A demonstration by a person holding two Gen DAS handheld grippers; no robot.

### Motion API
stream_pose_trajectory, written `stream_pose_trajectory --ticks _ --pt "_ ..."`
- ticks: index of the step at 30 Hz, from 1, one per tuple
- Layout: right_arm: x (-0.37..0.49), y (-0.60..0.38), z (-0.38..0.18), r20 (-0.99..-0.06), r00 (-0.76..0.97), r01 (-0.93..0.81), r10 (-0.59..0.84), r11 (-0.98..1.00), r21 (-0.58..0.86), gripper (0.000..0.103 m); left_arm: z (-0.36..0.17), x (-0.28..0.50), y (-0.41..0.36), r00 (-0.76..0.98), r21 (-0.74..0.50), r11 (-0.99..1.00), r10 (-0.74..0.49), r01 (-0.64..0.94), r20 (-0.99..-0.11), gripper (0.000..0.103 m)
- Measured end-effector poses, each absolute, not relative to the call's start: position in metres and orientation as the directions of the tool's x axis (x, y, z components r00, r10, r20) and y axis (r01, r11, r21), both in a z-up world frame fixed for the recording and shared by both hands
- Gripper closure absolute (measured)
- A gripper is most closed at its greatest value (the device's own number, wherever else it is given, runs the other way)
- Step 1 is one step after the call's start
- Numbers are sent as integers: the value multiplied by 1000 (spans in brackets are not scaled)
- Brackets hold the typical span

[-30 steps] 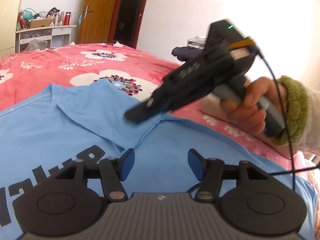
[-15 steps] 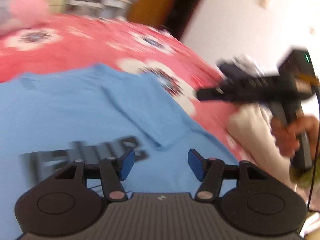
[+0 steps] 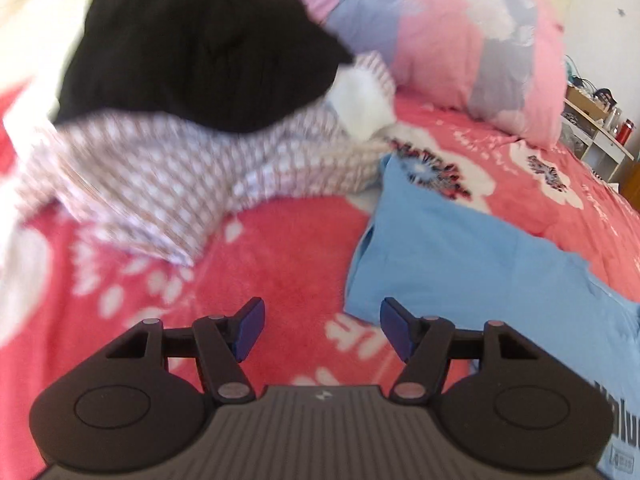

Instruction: Fold clothes

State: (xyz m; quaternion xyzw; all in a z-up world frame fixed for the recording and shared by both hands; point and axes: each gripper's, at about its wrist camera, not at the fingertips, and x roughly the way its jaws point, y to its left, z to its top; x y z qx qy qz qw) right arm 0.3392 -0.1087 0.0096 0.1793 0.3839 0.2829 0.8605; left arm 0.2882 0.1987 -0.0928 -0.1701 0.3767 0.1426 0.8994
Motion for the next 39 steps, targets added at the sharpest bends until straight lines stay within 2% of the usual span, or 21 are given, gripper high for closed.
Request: stream_pose_trajectory --ticks 3,6,12,14,16,18,22,23,24,25,26,34,39 --pt "362 -52 6 -587 503 -402 634 773 491 83 -99 294 194 697 -180 900 168 -398 -697 38" --pt "387 -6 0 -617 471 -451 630 773 446 82 -99 298 192 713 -185 910 153 -372 -684 45" --pt "452 74 -23 -699 402 -520 591 776 357 81 -105 304 186 733 -187 926 125 -328 -668 81" --pt "470 95 -33 -730 386 -510 564 790 340 77 -106 302 183 743 -189 930 119 -317 -659 90" --pt "487 114 -45 -767 365 -500 528 806 317 66 -106 300 179 753 -185 934 118 -305 -647 97" --pt "498 129 -57 -804 348 -496 481 823 278 59 -105 298 174 765 -161 942 132 -294 -630 99" --pt "503 152 -74 -853 343 -531 392 831 168 58 -101 292 165 800 -124 956 147 -267 -582 100" --pt "503 155 -77 -858 347 -542 378 828 146 60 -99 290 164 812 -126 958 144 -258 -566 100" --pt "501 156 -78 -859 352 -555 372 822 128 67 -97 287 164 825 -130 960 139 -248 -548 100" --pt "499 155 -79 -860 357 -564 365 818 114 88 -95 284 163 837 -133 962 134 -239 -531 100" --pt "498 154 -79 -861 358 -566 363 817 109 96 -93 282 163 847 -135 964 128 -228 -516 100" --pt "488 111 -50 -781 404 -557 477 805 204 100 -72 265 159 916 -176 974 65 -145 -396 100" --pt "481 77 -28 -721 434 -551 540 792 261 100 -64 261 140 928 -173 984 -24 -44 -372 100"
